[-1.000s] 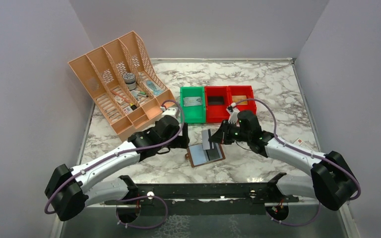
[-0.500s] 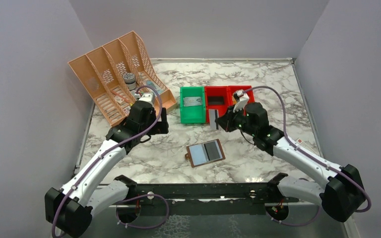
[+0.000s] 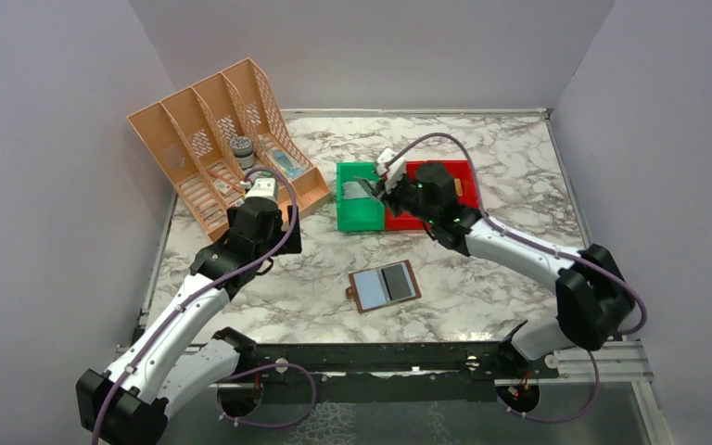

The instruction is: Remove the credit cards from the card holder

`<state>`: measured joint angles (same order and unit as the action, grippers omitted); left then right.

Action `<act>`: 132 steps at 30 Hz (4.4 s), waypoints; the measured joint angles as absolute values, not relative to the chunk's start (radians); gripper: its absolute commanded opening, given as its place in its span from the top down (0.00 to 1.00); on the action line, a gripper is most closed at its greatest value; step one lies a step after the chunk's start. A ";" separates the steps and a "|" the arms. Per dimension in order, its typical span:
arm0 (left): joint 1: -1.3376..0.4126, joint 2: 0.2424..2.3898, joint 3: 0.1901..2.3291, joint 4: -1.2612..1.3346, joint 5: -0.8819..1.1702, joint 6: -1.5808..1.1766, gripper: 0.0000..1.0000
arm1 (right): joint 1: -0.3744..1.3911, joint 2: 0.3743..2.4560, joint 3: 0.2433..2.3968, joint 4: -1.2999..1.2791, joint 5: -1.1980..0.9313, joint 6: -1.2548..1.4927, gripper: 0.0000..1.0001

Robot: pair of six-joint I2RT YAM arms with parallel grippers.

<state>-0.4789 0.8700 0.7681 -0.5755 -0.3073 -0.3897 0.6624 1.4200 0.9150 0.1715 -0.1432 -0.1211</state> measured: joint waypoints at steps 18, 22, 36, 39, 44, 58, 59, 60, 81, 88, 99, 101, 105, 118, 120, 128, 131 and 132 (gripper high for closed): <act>-0.479 0.875 0.768 -0.576 -0.364 -0.375 0.01 | 0.749 1.774 1.163 0.123 0.054 -0.689 0.99; -0.479 0.876 0.768 -0.576 -0.364 -0.371 0.01 | 0.750 1.826 1.196 0.094 0.059 -0.717 0.99; -0.479 0.876 0.768 -0.576 -0.363 -0.367 0.01 | 0.749 2.001 1.324 0.052 0.113 -0.793 0.99; -0.479 0.876 0.768 -0.576 -0.363 -0.366 0.01 | 0.748 2.019 1.324 0.053 0.121 -0.817 0.99; -0.479 0.876 0.768 -0.576 -0.362 -0.364 0.01 | 0.746 2.041 1.330 0.069 0.138 -0.856 0.98; -0.479 0.876 0.768 -0.576 -0.362 -0.364 0.01 | 0.737 2.148 1.396 0.123 0.155 -0.947 0.80; -0.479 0.876 0.768 -0.576 -0.362 -0.363 0.01 | 0.737 2.148 1.396 0.123 0.154 -0.948 0.75; -0.479 0.876 0.768 -0.576 -0.362 -0.363 0.01 | 0.735 2.148 1.396 0.122 0.152 -0.949 0.69; -0.479 0.886 0.768 -0.576 -0.362 -0.363 0.01 | 0.720 2.071 1.380 0.084 0.068 -0.764 0.47; -0.479 0.886 0.768 -0.576 -0.362 -0.363 0.01 | 0.718 1.938 1.298 0.168 0.009 -0.439 0.75; -0.479 0.900 0.768 -0.576 -0.361 -0.363 0.01 | 0.718 2.002 1.453 -0.025 0.013 0.110 0.98; -0.479 0.902 0.768 -0.576 -0.360 -0.363 0.01 | 0.718 2.020 1.468 -0.063 0.014 0.159 0.99; -0.479 0.903 0.768 -0.576 -0.360 -0.363 0.01 | 0.718 2.061 1.499 -0.132 0.017 0.230 0.99; -0.479 0.903 0.768 -0.576 -0.359 -0.363 0.01 | 0.718 2.190 1.609 -0.226 0.044 0.313 0.97; -0.479 0.904 0.768 -0.576 -0.359 -0.363 0.01 | 0.718 2.198 1.617 -0.228 0.057 0.315 0.97; -0.479 0.904 0.768 -0.576 -0.358 -0.363 0.01 | 0.718 2.226 1.619 -0.216 0.107 0.321 0.96; -0.479 0.904 0.768 -0.576 -0.358 -0.363 0.01 | 0.718 2.226 1.619 -0.199 0.129 0.323 0.96; -0.479 0.904 0.768 -0.576 -0.358 -0.363 0.01 | 0.718 2.228 1.619 -0.193 0.136 0.323 0.96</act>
